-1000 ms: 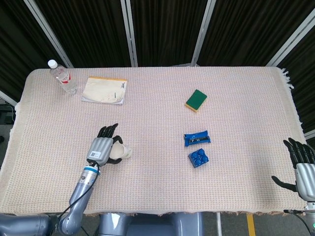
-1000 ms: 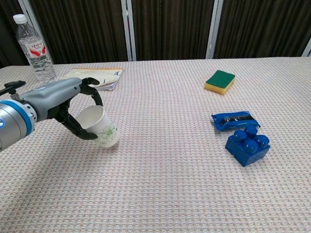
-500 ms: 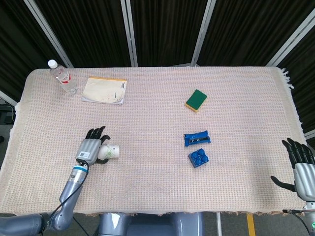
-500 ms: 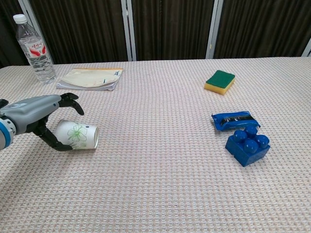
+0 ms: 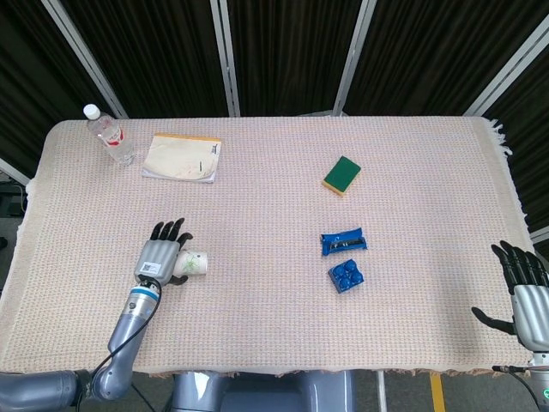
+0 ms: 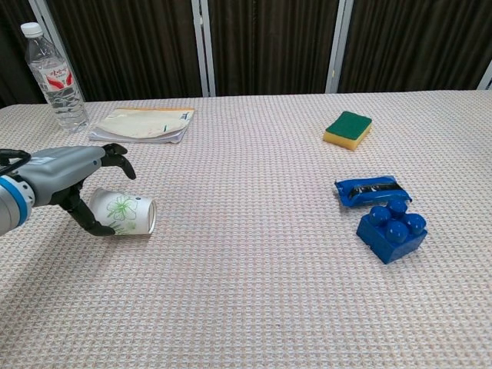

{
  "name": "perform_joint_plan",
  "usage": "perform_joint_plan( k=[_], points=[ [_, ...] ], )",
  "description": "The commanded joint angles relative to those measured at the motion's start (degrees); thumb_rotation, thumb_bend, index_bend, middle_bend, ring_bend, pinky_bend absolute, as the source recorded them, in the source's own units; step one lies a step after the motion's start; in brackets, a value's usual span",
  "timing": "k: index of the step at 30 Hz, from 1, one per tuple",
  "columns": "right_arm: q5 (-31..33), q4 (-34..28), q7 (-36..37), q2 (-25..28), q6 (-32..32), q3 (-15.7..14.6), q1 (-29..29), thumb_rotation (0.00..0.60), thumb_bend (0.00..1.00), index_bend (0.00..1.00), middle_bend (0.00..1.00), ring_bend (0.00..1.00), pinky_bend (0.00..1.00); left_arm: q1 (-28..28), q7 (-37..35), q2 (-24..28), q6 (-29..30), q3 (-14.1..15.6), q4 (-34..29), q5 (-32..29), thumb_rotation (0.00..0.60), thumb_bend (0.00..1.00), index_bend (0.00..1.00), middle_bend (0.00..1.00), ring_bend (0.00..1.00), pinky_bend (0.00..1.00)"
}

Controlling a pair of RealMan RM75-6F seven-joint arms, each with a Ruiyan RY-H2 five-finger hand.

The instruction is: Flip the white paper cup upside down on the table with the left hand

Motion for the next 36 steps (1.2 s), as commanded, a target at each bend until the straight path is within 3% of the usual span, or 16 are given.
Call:
perform_joint_plan(
  k=[1,8,11,16,25,31,36],
  points=[
    [0.0,0.0,0.0,0.0,0.0,0.0,0.0,0.600,0.00,0.00,0.00,0.00,0.00,-1.2,3.0,-2.3,2.2,-0.7,0.9,-1.6,0.600,0.09,0.25,0.00,0.00,0.00],
    [-0.2,0.1,0.3,0.0,0.1,-0.1,0.0,0.600,0.00,0.00,0.00,0.00,0.00,-2.3,6.8,-6.4,4.2,-1.1,4.1,-3.6,0.600,0.09,0.30,0.00,0.00,0.00],
    [-0.1,0.1,0.4,0.1,0.1,-0.1,-0.1,0.600,0.00,0.00,0.00,0.00,0.00,-2.5,7.8,-7.1,4.6,-0.9,4.7,-4.1,0.600,0.09,0.37,0.00,0.00,0.00],
    [-0.1,0.1,0.4,0.0,0.1,0.0,0.0,0.600,0.00,0.00,0.00,0.00,0.00,-2.0,5.3,-7.6,4.5,-1.2,4.9,-3.0,0.600,0.09,0.40,0.00,0.00,0.00],
    [-0.1,0.0,0.1,-0.1,0.1,0.0,0.0,0.600,0.00,0.00,0.00,0.00,0.00,-0.6,-6.1,-7.2,4.5,-1.6,3.3,5.3,0.600,0.09,0.41,0.00,0.00,0.00],
    [-0.1,0.0,0.2,-0.1,0.1,-0.1,0.0,0.600,0.00,0.00,0.00,0.00,0.00,0.2,-14.8,-8.6,4.4,-0.6,5.5,12.3,0.600,0.09,0.41,0.00,0.00,0.00],
    [-0.1,0.1,0.2,-0.1,0.0,-0.1,0.0,0.600,0.00,0.00,0.00,0.00,0.00,1.5,-30.7,-11.3,2.9,0.9,10.5,19.2,0.600,0.09,0.41,0.00,0.00,0.00]
  ],
)
